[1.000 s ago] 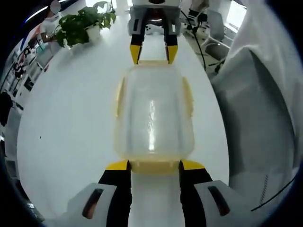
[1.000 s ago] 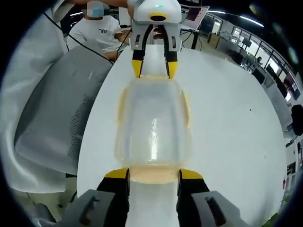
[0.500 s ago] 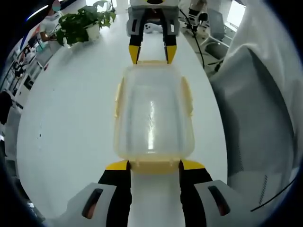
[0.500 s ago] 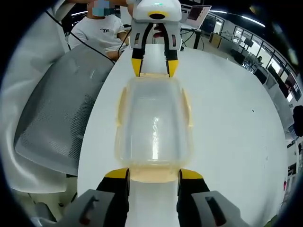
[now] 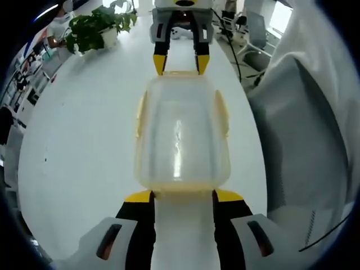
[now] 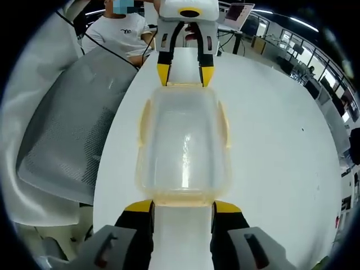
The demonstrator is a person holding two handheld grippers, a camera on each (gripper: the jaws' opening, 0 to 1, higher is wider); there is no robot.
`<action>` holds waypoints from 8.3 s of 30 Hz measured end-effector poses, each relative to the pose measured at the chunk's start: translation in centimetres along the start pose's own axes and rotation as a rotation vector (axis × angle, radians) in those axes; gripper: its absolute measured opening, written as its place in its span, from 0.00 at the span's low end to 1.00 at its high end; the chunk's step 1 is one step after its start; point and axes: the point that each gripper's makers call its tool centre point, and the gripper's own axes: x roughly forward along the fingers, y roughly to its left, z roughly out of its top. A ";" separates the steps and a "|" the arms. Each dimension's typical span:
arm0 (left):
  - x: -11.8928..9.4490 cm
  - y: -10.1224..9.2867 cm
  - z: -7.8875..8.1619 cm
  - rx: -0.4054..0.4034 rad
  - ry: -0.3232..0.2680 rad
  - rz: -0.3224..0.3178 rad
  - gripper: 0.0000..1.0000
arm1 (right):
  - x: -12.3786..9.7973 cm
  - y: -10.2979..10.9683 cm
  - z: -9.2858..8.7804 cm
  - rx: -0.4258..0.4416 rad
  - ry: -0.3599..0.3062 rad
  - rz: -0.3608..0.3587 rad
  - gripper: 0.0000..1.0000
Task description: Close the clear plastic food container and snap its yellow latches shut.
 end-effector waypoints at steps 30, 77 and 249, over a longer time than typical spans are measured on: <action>-3.1 1.1 0.1 -0.429 -0.196 0.066 0.44 | -3.2 -1.0 0.9 0.287 -0.081 -0.125 0.35; -0.3 1.0 0.8 -1.154 -0.317 0.106 0.46 | -0.6 -0.9 1.7 0.951 -0.149 -0.136 0.38; 0.6 -5.0 8.1 -0.140 -0.459 0.112 0.23 | 2.4 -1.0 9.8 0.050 -0.150 0.110 0.53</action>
